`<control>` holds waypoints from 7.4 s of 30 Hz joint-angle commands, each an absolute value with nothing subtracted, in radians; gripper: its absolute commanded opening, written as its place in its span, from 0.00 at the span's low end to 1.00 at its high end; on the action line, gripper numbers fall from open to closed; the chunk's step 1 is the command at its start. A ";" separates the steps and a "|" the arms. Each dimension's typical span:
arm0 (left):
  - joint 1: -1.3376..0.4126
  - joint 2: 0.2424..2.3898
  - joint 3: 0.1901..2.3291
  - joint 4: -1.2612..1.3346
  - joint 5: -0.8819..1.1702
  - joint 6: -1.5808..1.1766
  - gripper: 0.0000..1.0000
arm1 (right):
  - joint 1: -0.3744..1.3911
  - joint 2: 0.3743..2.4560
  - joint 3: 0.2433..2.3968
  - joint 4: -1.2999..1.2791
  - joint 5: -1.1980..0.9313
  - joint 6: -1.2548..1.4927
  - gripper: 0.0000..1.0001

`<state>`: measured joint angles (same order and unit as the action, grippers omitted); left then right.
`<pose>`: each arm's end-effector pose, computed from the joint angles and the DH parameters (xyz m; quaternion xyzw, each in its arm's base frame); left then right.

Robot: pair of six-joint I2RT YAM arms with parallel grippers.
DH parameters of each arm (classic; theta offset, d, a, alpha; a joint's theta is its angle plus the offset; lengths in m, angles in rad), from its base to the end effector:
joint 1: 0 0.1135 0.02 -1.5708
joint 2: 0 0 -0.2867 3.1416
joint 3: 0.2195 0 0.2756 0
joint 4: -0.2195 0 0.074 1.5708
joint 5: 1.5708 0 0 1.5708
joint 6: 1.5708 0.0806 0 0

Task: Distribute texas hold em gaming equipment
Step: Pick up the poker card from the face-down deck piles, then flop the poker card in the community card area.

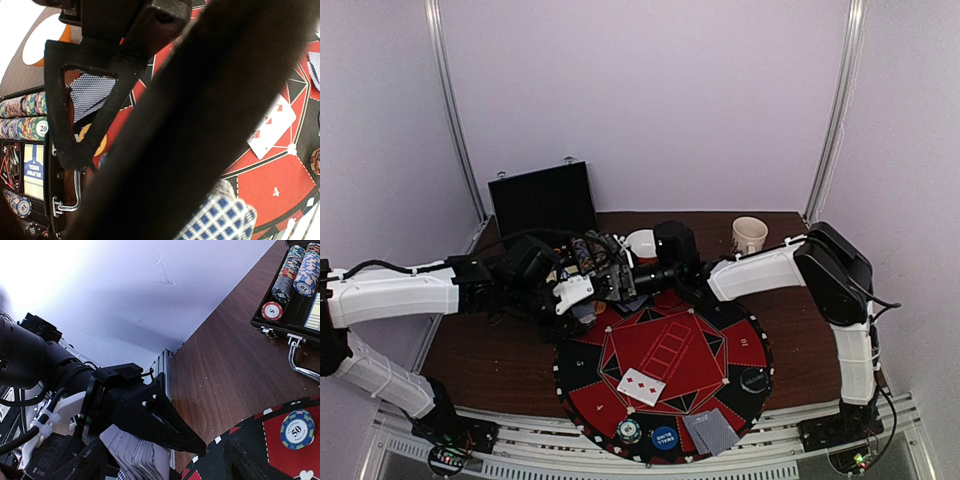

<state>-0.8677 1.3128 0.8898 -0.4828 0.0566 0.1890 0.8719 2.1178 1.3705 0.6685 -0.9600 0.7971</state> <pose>0.1983 -0.2410 0.2135 0.4843 0.8114 -0.1338 0.2988 0.2886 0.4460 0.2101 -0.3375 0.6392 0.6738 0.1530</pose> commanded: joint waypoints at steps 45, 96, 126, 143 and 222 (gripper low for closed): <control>-0.863 1.302 0.897 -0.446 0.092 0.195 0.43 | 0.901 2.169 1.337 0.830 -0.853 0.895 0.78; -0.862 1.317 0.899 -0.448 0.080 0.192 0.43 | 0.903 2.112 1.382 0.599 -0.900 0.709 0.68; -0.862 1.312 0.899 -0.448 0.075 0.193 0.42 | 0.874 1.946 1.374 0.206 -0.775 0.439 0.15; -0.862 1.305 0.896 -0.450 0.062 0.190 0.42 | 0.828 1.705 1.348 -0.160 -0.615 0.068 0.00; -0.862 1.306 0.894 -0.456 0.055 0.189 0.42 | 1.142 1.699 0.762 0.103 -0.072 -1.391 0.00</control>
